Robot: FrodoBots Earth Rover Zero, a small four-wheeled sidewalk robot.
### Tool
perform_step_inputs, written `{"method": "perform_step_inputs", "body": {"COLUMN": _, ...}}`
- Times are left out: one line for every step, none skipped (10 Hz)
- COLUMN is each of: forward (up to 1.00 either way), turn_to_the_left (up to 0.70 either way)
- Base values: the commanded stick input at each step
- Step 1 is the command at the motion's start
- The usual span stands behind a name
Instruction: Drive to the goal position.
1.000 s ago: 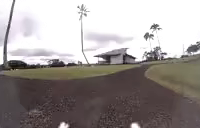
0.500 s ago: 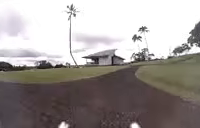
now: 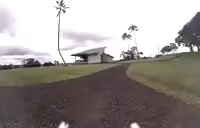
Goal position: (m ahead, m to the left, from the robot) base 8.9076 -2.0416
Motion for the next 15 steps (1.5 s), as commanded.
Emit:
{"method": "perform_step_inputs", "body": {"forward": 0.70, "turn_to_the_left": 0.00}}
{"method": "perform_step_inputs", "body": {"forward": 0.70, "turn_to_the_left": 0.00}}
{"method": "perform_step_inputs", "body": {"forward": 0.70, "turn_to_the_left": 0.00}}
{"method": "perform_step_inputs", "body": {"forward": 0.70, "turn_to_the_left": 0.00}}
{"method": "perform_step_inputs", "body": {"forward": 0.70, "turn_to_the_left": 0.00}}
{"method": "perform_step_inputs", "body": {"forward": 0.70, "turn_to_the_left": 0.00}}
{"method": "perform_step_inputs", "body": {"forward": 0.70, "turn_to_the_left": 0.00}}
{"method": "perform_step_inputs", "body": {"forward": 0.70, "turn_to_the_left": 0.00}}
{"method": "perform_step_inputs", "body": {"forward": 0.70, "turn_to_the_left": 0.00}}
{"method": "perform_step_inputs", "body": {"forward": 0.70, "turn_to_the_left": 0.00}}
{"method": "perform_step_inputs", "body": {"forward": 0.70, "turn_to_the_left": 0.00}}
{"method": "perform_step_inputs", "body": {"forward": 0.70, "turn_to_the_left": 0.00}}
{"method": "perform_step_inputs", "body": {"forward": 0.70, "turn_to_the_left": 0.00}}
{"method": "perform_step_inputs", "body": {"forward": 0.70, "turn_to_the_left": 0.00}}
{"method": "perform_step_inputs", "body": {"forward": 0.70, "turn_to_the_left": 0.00}}
